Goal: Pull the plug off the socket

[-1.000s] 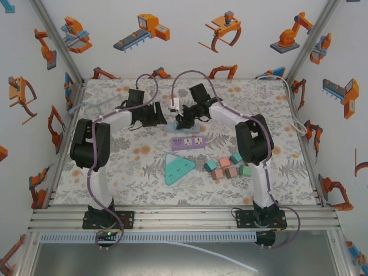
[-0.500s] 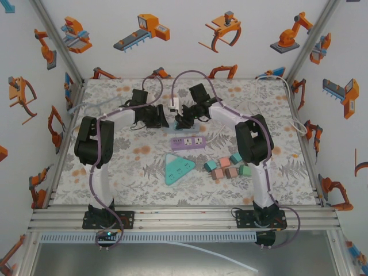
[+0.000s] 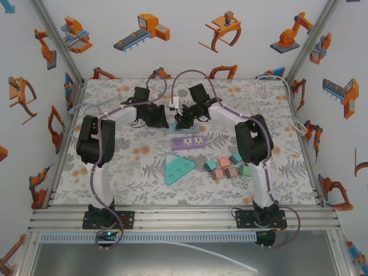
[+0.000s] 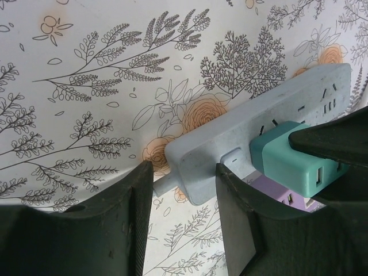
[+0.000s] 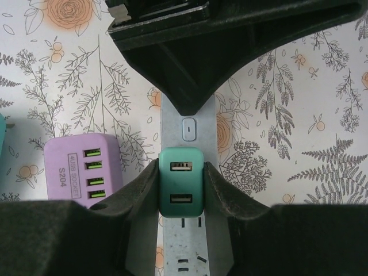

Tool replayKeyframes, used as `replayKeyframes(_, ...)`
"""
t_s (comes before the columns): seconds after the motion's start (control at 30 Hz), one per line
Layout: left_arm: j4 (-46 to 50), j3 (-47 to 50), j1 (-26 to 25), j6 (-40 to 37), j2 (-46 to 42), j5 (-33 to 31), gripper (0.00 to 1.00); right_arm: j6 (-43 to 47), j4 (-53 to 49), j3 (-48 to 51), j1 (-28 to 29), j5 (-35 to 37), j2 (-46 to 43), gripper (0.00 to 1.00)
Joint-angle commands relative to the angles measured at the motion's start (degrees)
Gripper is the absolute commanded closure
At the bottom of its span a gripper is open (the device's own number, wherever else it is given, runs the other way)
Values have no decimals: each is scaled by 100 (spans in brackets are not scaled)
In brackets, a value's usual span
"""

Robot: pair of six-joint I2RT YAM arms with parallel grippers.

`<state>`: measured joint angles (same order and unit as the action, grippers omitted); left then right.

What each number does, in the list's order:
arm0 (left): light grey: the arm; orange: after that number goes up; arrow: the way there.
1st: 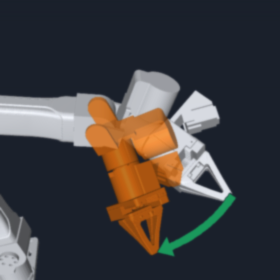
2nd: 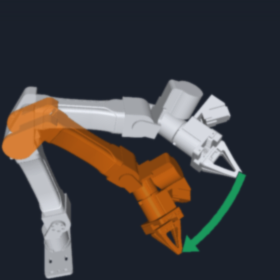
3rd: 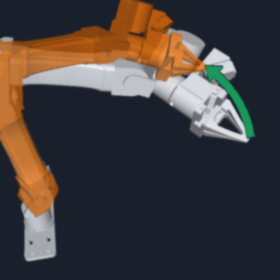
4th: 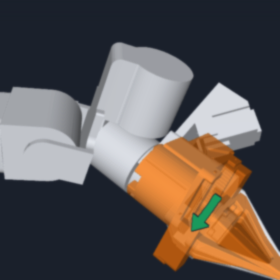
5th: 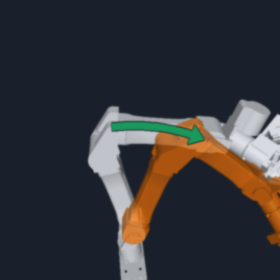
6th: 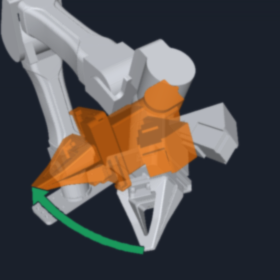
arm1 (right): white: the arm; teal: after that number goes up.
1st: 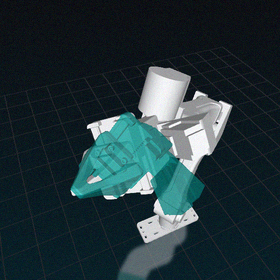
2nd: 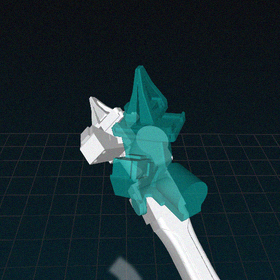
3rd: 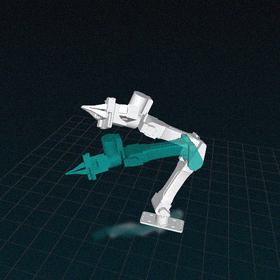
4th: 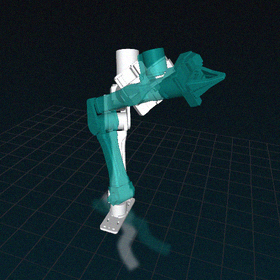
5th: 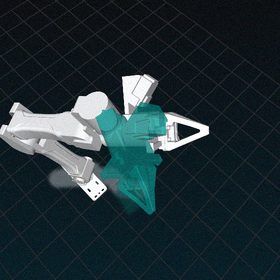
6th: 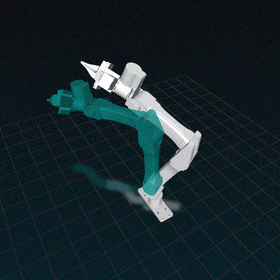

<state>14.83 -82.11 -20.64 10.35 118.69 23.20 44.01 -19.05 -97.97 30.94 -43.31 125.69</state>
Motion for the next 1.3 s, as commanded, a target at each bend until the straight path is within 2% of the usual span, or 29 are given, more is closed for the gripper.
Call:
replayKeyframes(0.0,1135,248,-255,-406,551,-515,55,427,513,-194,233,-207,-295,84)
replayKeyframes(0.1,1259,181,-311,-497,622,-632,56,339,542,-199,232,-312,-360,84)
replayKeyframes(0.27,1391,171,-351,-588,679,-771,56,-641,903,-451,20,-680,-319,86)
replayKeyframes(0.33,1391,166,-361,-587,690,-766,56,-376,866,-373,42,-545,-358,86)
replayKeyframes(0.47,1408,126,-372,-600,734,-764,56,562,143,-404,196,-79,-352,87)
replayKeyframes(0.53,1428,109,-391,-626,753,-762,56,484,130,-398,203,-220,-377,87)
replayKeyframes(0.73,1543,37,-401,-674,793,-788,56,-748,1082,-370,79,-532,-388,88)
replayKeyframes(0.93,1692,-54,-431,-767,822,-994,56,212,181,-600,258,-204,-334,88)
replayKeyframes(1.03,1817,-157,-440,-847,874,-1052,56,-211,466,-536,191,-451,-382,89)
replayKeyframes(1.13,1985,-270,-487,-948,936,-1205,56,-871,1199,-287,88,-591,-477,89)
replayKeyframes(1.2,2053,-323,-515,-970,958,-1328,56,-779,1315,-202,126,-375,-567,89)
replayKeyframes(1.27,2070,-365,-568,-970,973,-1469,56,-404,916,-351,237,-201,-569,89)
